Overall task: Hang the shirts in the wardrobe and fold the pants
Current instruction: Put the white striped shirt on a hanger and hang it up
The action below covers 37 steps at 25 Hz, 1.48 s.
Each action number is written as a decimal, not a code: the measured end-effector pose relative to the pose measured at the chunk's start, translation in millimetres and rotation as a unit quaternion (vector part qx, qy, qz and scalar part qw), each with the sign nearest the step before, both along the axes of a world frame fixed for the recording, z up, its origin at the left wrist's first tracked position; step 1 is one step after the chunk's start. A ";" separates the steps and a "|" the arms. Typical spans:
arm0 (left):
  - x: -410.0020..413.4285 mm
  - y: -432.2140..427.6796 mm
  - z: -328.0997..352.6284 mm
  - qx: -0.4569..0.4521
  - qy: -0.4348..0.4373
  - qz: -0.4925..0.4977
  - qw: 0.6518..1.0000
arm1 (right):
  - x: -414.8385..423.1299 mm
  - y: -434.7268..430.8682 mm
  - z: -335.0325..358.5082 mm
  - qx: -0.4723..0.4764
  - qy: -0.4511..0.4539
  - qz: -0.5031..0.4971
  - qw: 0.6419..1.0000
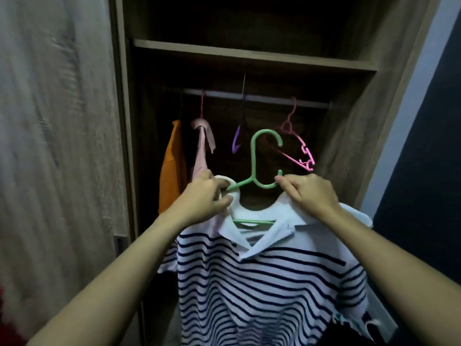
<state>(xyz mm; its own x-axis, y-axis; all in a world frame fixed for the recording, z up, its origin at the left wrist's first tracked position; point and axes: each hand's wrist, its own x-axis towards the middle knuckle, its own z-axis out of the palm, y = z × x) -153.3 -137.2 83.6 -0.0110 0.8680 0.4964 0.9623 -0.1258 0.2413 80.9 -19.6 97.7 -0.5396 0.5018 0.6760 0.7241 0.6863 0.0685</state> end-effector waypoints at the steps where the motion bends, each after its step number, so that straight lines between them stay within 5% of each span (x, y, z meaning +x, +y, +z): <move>1: -3.1 -6.4 2.0 0.031 -0.002 -0.019 0.999 | 6.8 1.5 2.3 0.010 0.023 0.004 1.000; 4: -21.2 -21.0 5.4 0.147 -0.078 -0.106 0.980 | 23.1 2.9 9.3 -0.008 0.105 0.041 0.994; 10: -35.5 -14.0 1.9 0.059 0.013 -0.053 0.997 | 3.7 -7.8 20.1 -0.002 0.067 0.038 0.997; 23: -27.0 -17.6 0.3 0.095 -0.070 -0.129 0.985 | -2.9 -13.5 12.3 -0.036 0.051 0.036 0.997; 28: -37.2 -23.2 10.2 0.106 -0.029 -0.109 0.988 | 12.8 -11.5 12.9 -0.064 0.059 0.074 0.993; 33: -59.8 -28.9 11.8 0.142 -0.049 -0.082 0.985 | 34.2 -6.2 18.2 -0.055 0.160 0.072 0.983; 37: -58.8 -27.7 11.9 0.179 -0.042 -0.051 0.982 | 30.3 -17.6 23.8 -0.074 0.018 0.083 0.994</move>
<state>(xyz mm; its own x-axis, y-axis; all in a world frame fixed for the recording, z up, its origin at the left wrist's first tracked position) -212.1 -164.9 95.5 0.0124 0.6367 0.7710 0.9192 -0.3108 0.2419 111.2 -37.2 121.6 -0.5992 0.5043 0.6218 0.6009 0.7965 -0.0670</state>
